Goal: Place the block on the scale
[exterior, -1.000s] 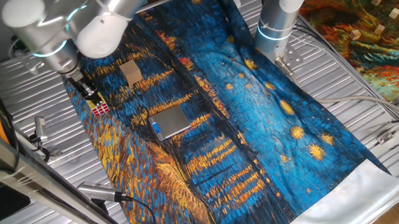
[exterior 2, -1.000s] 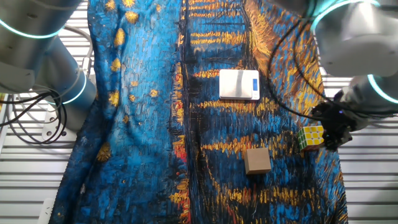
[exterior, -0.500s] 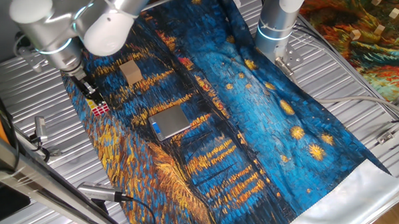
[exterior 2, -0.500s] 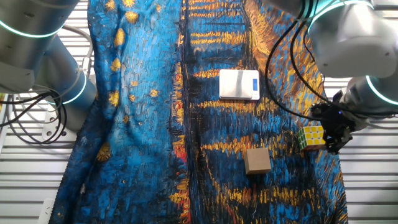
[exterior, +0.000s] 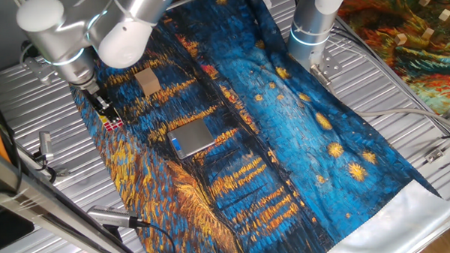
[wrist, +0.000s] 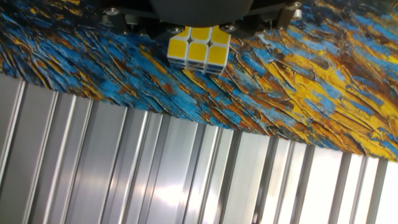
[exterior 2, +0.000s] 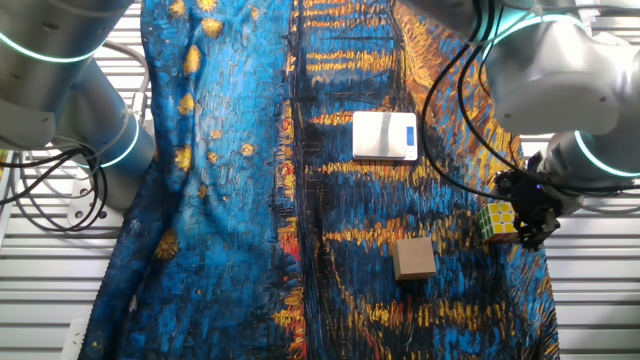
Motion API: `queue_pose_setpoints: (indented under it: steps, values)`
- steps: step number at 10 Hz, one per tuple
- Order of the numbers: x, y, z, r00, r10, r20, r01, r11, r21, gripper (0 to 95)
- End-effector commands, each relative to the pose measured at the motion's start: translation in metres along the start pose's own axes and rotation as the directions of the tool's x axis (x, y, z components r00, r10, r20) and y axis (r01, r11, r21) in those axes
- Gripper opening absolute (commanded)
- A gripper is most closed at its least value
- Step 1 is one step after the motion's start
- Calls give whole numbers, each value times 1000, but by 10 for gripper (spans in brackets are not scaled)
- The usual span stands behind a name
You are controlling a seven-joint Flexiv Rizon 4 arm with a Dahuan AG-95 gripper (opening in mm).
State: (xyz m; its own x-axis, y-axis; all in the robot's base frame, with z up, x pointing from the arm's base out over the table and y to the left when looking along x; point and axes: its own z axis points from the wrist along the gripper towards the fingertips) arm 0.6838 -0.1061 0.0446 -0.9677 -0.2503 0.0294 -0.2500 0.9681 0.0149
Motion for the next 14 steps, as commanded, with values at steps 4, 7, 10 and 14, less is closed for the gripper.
queue_pose_setpoints:
  steps: [4,7,10,14]
  values:
    - [2,1,10,1000,21,11,-21,1000,4,570]
    - [6,2,13,999,33,12,-33,999,2,0]
    - [9,3,2,1000,23,-8,-23,1000,-7,0]
    - [17,15,-28,995,59,-80,-62,998,-30,0]
